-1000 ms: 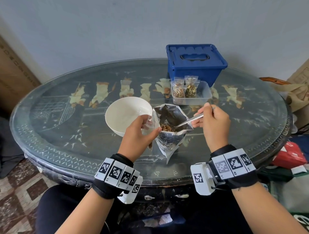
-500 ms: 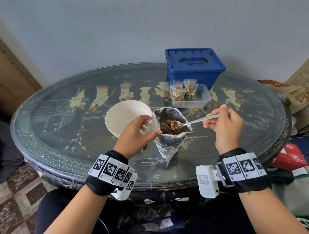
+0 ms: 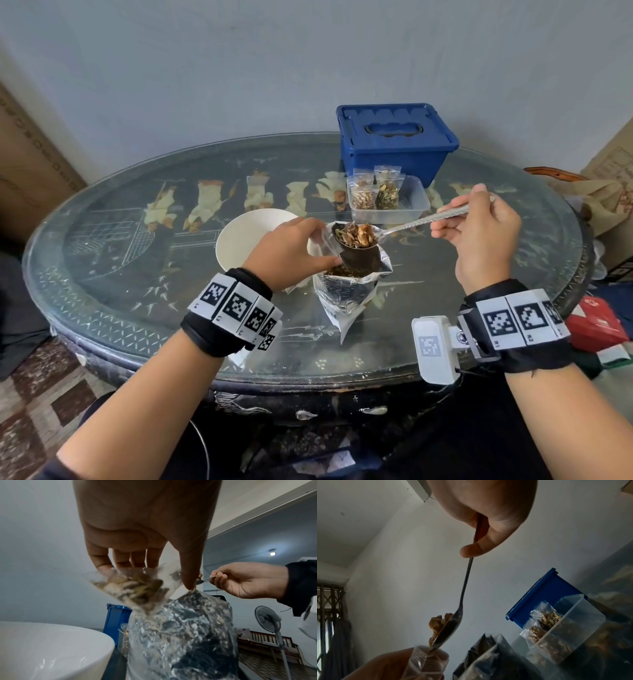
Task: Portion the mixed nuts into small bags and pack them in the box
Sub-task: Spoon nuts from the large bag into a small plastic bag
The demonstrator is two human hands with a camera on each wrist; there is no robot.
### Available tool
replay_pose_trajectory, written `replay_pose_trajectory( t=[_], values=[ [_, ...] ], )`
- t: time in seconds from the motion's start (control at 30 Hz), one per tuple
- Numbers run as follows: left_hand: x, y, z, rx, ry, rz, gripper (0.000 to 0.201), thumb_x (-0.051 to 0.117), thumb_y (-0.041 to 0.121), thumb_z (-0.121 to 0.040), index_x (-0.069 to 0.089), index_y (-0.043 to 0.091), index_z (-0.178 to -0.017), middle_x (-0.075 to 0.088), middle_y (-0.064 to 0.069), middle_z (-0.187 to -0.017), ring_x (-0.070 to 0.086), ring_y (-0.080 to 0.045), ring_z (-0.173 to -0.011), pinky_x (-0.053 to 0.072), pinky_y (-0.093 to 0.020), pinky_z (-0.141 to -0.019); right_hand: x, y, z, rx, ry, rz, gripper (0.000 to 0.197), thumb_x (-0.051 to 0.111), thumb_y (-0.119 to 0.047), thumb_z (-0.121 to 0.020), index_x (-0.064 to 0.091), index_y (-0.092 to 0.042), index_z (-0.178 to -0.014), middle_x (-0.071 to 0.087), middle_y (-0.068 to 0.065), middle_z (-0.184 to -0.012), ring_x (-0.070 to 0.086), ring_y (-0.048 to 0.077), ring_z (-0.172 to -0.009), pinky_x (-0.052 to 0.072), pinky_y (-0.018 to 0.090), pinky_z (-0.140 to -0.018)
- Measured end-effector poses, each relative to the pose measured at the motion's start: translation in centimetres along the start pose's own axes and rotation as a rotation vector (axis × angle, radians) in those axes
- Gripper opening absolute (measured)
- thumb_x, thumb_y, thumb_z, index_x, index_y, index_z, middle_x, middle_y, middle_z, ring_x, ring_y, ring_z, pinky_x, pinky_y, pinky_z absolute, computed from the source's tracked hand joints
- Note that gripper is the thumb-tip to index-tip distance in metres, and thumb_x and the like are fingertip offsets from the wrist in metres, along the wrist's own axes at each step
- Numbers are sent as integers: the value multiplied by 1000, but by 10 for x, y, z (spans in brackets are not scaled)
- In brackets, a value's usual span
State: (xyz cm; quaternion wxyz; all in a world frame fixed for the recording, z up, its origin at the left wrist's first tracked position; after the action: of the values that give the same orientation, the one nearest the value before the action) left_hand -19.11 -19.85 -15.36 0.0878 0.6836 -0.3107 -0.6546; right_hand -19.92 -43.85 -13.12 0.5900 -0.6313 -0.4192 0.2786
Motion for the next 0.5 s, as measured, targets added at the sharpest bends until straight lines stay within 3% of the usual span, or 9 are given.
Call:
replay_pose_trajectory(
  t=[0.23,0.4,0.5],
  values=[
    [1,9,-8,41,-40,-27,52,68,44,-78,54,15,-120,58,2,-109,48,-10,-88,37,-21,-77,17,-6,1,-33,-77,29,38,37,-21,-101,53,-9,-69,59,6,-58,59,14,-44,47,22,-43],
    [4,9,-11,29,-42,-26,59,69,46,-76,53,15,-123,59,-2,-114,53,-15,-97,43,-24,-85,31,-9,0,-65,-191,87,35,39,-23,-101,56,-9,-74,62,0,-57,61,13,-47,51,22,-46],
    [6,9,-10,23,-42,-34,58,69,45,-77,52,15,-123,59,-3,-116,54,-18,-100,40,-24,-84,37,-11,-2,-69,-249,99,34,39,-23,-100,57,-11,-74,64,-1,-59,61,13,-47,52,22,-48]
  ],
)
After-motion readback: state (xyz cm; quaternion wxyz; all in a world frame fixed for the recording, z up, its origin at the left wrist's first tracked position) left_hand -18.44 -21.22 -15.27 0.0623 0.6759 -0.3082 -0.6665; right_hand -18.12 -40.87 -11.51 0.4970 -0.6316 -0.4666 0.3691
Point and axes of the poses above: each hand's wrist, its own z-axis away from the middle knuckle, its own x-axis out of the palm, y = z × x, the point moved 6 cm from there along -z, towards the middle knuckle
